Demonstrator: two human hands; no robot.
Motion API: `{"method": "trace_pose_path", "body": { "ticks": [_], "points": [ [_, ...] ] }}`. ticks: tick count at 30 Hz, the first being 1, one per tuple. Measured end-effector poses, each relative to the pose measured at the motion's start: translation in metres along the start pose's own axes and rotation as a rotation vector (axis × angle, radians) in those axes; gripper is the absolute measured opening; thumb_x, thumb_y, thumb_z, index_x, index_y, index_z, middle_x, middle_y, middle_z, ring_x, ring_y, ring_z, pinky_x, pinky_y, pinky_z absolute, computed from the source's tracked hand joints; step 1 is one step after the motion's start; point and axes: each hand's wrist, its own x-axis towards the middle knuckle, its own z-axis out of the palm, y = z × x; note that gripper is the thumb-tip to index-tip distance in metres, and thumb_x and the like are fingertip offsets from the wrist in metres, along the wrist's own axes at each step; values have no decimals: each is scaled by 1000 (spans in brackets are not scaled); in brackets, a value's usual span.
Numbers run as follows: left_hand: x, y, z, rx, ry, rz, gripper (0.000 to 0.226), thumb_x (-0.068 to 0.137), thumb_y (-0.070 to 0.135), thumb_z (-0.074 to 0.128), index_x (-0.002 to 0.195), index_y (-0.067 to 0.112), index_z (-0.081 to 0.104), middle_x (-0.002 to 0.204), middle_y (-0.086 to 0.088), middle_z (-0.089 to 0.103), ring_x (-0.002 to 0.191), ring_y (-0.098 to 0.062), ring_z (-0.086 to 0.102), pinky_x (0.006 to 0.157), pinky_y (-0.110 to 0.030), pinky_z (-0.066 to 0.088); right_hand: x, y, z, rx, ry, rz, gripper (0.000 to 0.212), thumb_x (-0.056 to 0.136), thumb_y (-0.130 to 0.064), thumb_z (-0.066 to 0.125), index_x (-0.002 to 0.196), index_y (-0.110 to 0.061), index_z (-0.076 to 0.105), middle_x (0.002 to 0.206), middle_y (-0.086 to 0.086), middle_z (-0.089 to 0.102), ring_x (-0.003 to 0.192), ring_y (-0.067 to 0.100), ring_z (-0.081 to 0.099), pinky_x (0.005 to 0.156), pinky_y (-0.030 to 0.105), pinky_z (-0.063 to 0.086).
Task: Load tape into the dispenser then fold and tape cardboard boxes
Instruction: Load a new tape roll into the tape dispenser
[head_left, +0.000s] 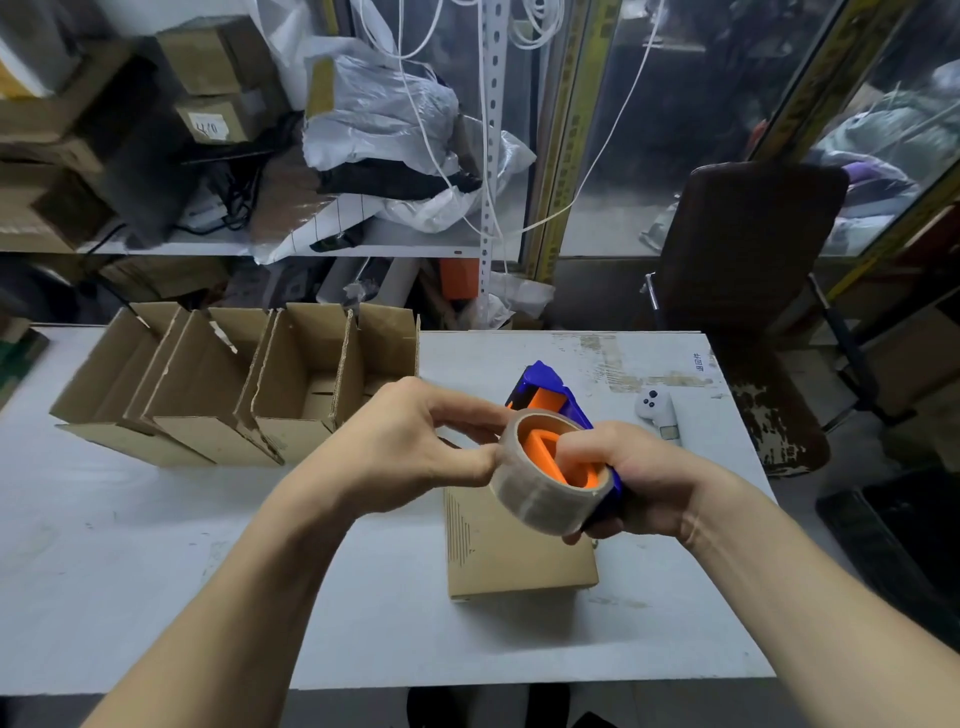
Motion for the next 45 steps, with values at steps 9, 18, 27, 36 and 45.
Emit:
{"method": "trace_pose_path", "body": {
  "ticks": [9, 18, 27, 36, 45],
  "points": [
    [2, 3, 2, 29, 25, 1, 53, 75, 57, 84, 122, 33, 78, 107, 16, 78, 102, -5, 73, 87, -37, 64, 2, -5, 3, 2, 19, -31, 14, 91, -4, 52, 96, -6, 65, 75, 15, 66, 61, 33, 64, 44, 23, 38],
    [2, 2, -1, -142, 112, -37, 22, 91, 20, 79, 111, 28, 82, 105, 8, 80, 107, -13, 74, 95, -42, 61, 3, -6, 0, 31, -42, -47, 6, 86, -8, 61, 91, -7, 64, 75, 12, 60, 65, 24, 63, 61, 35, 49],
    [-10, 12, 38, -113, 417, -90, 67, 70, 72, 80, 121, 31, 65, 116, 16, 69, 101, 3, 68, 83, -28, 61, 25, 13, 32, 383, 214, -602, 9, 89, -10, 58, 86, -8, 67, 72, 12, 62, 66, 25, 61, 54, 36, 49],
    [-19, -9, 14, -177, 344, -29, 54, 84, 12, 86, 128, 36, 66, 120, 13, 70, 113, -9, 68, 85, -23, 60, 3, 39, -16, 187, -179, -493, 55, 92, 17, 61, 136, -15, 65, 141, 21, 62, 135, 42, 56, 106, 46, 53],
    [-20, -2, 12, 259, 203, 149, 62, 80, 17, 90, 133, 39, 68, 116, 21, 60, 110, -4, 60, 89, -16, 53, -9, 17, -33, 22, -230, -384, 46, 105, -30, 44, 134, -3, 67, 142, 18, 62, 136, 32, 56, 114, 51, 45]
  ]
}}
